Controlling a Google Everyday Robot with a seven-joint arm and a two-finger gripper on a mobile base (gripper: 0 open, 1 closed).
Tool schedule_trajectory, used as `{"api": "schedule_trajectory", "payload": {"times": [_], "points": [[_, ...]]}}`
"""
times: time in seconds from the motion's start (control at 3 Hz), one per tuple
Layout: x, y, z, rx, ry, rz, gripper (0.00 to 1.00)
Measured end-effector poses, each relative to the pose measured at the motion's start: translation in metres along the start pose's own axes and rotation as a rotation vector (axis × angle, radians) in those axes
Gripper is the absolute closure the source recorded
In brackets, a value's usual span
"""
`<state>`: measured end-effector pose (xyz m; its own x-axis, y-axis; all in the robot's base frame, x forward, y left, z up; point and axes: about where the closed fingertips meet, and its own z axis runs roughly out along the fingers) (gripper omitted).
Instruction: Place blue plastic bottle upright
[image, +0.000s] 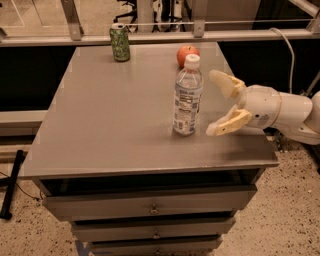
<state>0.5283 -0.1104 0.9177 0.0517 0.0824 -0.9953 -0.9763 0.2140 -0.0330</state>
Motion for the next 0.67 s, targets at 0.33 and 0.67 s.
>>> {"api": "schedule_trajectory", "payload": {"times": [0.33,0.67], "points": [[-0.0161,-0.0014,-0.0347,0.024,0.054,-0.018,0.00],[-0.0188,-0.0016,-0.0379,0.022,0.056,-0.022,0.00]]}}
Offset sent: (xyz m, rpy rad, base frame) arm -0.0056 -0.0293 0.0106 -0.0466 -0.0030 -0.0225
